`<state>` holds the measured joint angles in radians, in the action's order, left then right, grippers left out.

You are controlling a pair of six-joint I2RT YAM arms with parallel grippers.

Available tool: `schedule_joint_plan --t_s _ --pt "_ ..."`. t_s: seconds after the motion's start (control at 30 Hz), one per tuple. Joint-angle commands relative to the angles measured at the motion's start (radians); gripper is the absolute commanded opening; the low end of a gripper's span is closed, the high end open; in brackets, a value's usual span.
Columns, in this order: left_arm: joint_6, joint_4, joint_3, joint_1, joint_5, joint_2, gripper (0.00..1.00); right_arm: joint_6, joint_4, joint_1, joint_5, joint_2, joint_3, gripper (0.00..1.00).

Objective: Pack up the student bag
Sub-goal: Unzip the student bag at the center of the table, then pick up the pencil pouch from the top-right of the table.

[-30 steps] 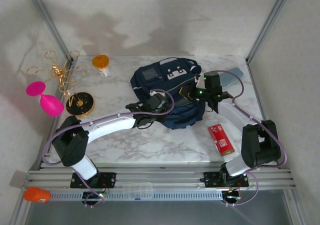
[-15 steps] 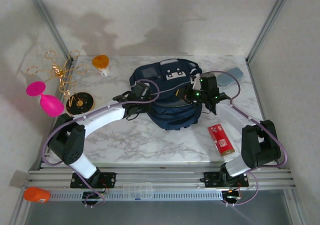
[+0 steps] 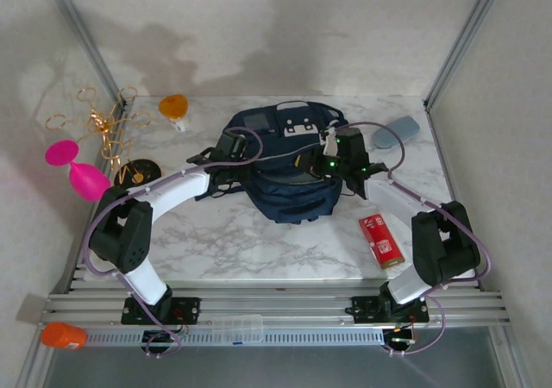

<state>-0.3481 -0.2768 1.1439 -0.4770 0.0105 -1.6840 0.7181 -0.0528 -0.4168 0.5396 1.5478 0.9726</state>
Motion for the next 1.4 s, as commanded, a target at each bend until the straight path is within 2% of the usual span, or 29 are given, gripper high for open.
schedule_joint_plan --t_s 0.0,0.03,0.17,0.3,0.4,0.47,0.53,0.6,0.73,0.87,1.07,1.17,1.37 --pt "-0.062 0.008 -0.029 0.034 -0.084 0.045 0.17 -0.063 0.114 -0.007 0.004 -0.013 0.015 0.33" --pt "-0.077 0.005 -0.05 0.024 -0.069 0.068 0.24 -0.078 0.139 -0.006 -0.007 -0.023 0.014 0.37" --pt "-0.162 0.004 -0.163 -0.037 -0.073 0.188 0.38 -0.116 0.227 0.0 -0.118 -0.128 -0.036 0.6" --pt "-0.258 0.0 -0.255 -0.101 -0.082 0.3 0.44 -0.125 0.3 0.063 -0.188 -0.255 -0.094 0.77" --pt "-0.298 0.002 -0.266 -0.156 -0.084 0.344 0.46 -0.133 0.357 0.17 -0.257 -0.305 -0.103 0.89" --pt "-0.335 0.012 -0.249 -0.19 -0.081 0.352 0.48 -0.12 0.354 0.274 -0.283 -0.283 -0.095 0.95" --pt "-0.367 0.104 -0.25 -0.227 -0.049 0.35 0.5 -0.096 0.311 0.362 -0.319 -0.225 -0.082 0.97" --pt "-0.374 0.191 -0.231 -0.257 0.001 0.32 0.53 -0.078 0.245 0.441 -0.343 -0.137 -0.052 0.99" --pt "-0.354 0.165 -0.088 -0.304 -0.015 0.2 0.55 -0.059 0.203 0.537 -0.351 0.117 0.121 0.99" --pt "-0.328 0.189 -0.014 -0.31 -0.011 0.112 0.56 -0.074 0.187 0.553 -0.385 0.315 0.287 0.98" --pt "-0.303 0.194 0.051 -0.307 -0.048 0.047 0.59 -0.071 0.239 0.564 -0.377 0.538 0.496 0.85" --pt "-0.286 0.165 0.082 -0.301 -0.063 0.026 0.6 -0.066 0.27 0.563 -0.41 0.597 0.567 0.8" --pt "-0.278 0.143 0.109 -0.29 -0.053 -0.001 0.63 -0.06 0.3 0.564 -0.459 0.664 0.634 0.79"
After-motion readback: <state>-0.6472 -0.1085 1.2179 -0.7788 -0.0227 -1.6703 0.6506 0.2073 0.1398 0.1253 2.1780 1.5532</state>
